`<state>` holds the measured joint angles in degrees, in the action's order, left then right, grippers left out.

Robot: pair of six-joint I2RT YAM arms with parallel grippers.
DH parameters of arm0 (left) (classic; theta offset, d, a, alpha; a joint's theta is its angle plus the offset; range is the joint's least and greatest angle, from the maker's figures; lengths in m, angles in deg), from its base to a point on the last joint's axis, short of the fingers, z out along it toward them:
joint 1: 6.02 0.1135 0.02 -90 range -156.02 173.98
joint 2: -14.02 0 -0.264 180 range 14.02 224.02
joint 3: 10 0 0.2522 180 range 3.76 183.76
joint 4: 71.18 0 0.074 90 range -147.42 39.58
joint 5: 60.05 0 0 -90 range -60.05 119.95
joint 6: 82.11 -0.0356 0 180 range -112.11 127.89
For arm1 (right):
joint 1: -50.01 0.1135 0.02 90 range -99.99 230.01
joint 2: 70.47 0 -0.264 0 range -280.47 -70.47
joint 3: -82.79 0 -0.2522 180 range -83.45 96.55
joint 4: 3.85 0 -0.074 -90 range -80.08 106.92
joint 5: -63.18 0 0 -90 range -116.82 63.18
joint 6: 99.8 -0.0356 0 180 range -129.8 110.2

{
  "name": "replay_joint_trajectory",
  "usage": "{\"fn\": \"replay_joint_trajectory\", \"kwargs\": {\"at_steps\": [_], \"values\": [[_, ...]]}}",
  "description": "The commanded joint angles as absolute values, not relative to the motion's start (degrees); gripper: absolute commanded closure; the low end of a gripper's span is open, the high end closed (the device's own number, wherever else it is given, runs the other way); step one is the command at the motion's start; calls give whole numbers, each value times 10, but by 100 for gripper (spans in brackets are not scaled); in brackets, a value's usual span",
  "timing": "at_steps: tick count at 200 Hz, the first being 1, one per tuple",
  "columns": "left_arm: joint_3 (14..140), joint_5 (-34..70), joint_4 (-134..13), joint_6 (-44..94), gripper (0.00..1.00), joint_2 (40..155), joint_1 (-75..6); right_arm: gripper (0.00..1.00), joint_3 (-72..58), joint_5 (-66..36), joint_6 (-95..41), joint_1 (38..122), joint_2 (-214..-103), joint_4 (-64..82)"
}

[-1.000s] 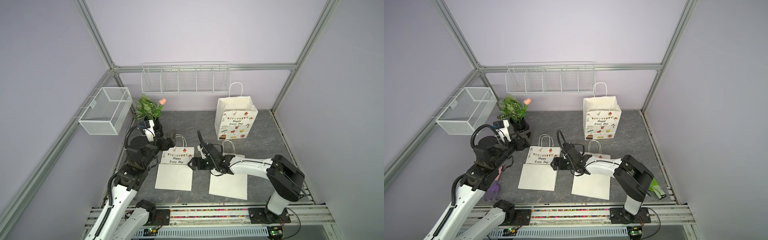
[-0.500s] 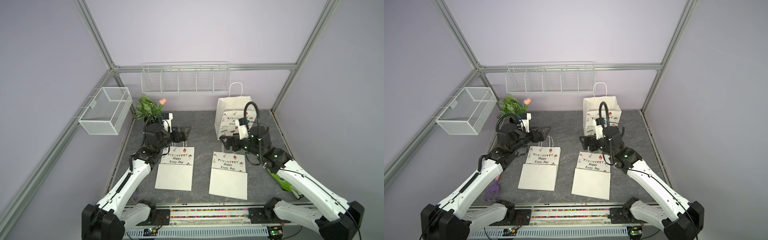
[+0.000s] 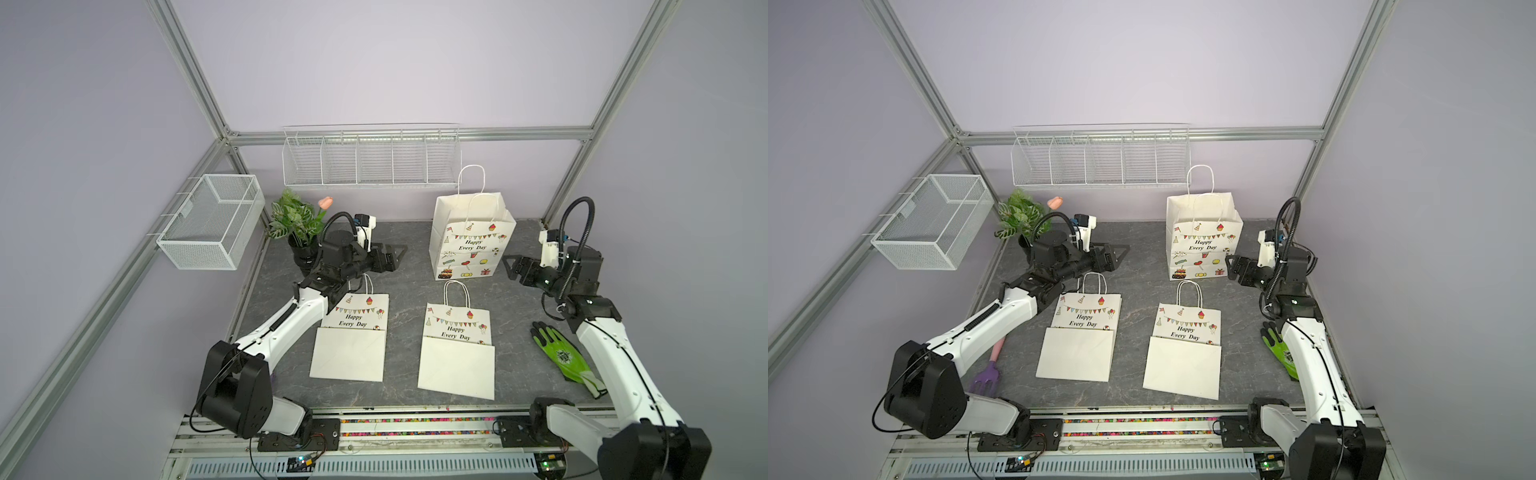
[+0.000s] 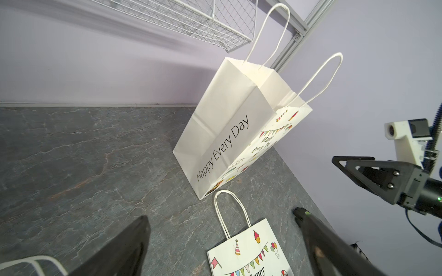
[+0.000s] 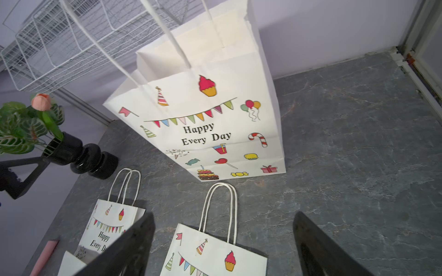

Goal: Put away the paper bag
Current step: Pick up the paper bag from the center of the board.

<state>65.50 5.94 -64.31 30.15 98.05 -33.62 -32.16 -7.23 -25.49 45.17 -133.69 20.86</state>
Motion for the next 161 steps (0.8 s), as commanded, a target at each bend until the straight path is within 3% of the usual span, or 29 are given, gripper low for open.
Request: {"fn": "replay_joint_trajectory", "kwargs": {"at_steps": [1, 44, 85, 161], "values": [[692, 39, -655, 275, 3, 1006, -352, 7, -346, -16, -260, 424, -1361, 120], [719, 29, -666, 271, 19, 1046, -373, 3, -334, 86, -268, 390, -1445, -9], [713, 56, -655, 257, 20, 1057, -381, 0, -260, 109, -259, 382, -1517, -42], [683, 66, -672, 243, 16, 1062, -381, 20, -191, 152, -222, 390, -1592, -21]]}}
